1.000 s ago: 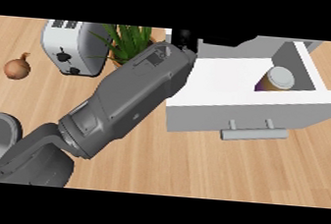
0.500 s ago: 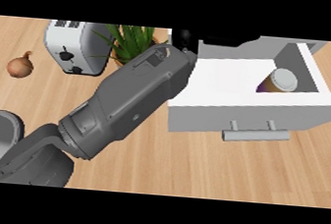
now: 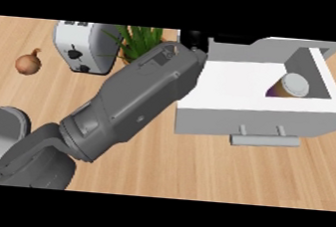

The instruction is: Pick up the can, place it into the drawer and close the drawer

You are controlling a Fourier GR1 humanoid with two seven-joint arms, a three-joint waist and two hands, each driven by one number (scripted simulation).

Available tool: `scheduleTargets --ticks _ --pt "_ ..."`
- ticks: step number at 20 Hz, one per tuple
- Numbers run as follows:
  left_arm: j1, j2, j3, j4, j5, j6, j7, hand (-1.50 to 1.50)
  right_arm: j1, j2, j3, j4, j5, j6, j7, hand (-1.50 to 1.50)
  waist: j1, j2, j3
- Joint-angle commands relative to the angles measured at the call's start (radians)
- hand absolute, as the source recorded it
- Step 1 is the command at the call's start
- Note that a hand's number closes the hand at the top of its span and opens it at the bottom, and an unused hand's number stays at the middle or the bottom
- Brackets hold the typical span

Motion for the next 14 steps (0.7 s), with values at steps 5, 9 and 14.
scheduleTargets --ticks 5,9,14 --pt "-0.043 0.000 0.041 0.044 0.018 -0.047 0.013 -1.50 -0.126 0.015 0.226 0.053 0.417 -0.053 -0.038 -1.50 0.040 -0.004 -0.001" --pt "-0.020 0.004 0.039 0.006 0.006 -0.040 0.022 -1.50 -0.203 -0.004 0.339 0.181 0.631 -0.111 -0.097 -1.50 0.065 -0.009 -0.001" --pt "-0.047 0.018 0.043 0.004 -0.015 -0.001 0.094 -1.50 -0.307 0.030 0.472 0.367 0.827 -0.253 -0.156 -1.50 0.065 -0.013 0.000"
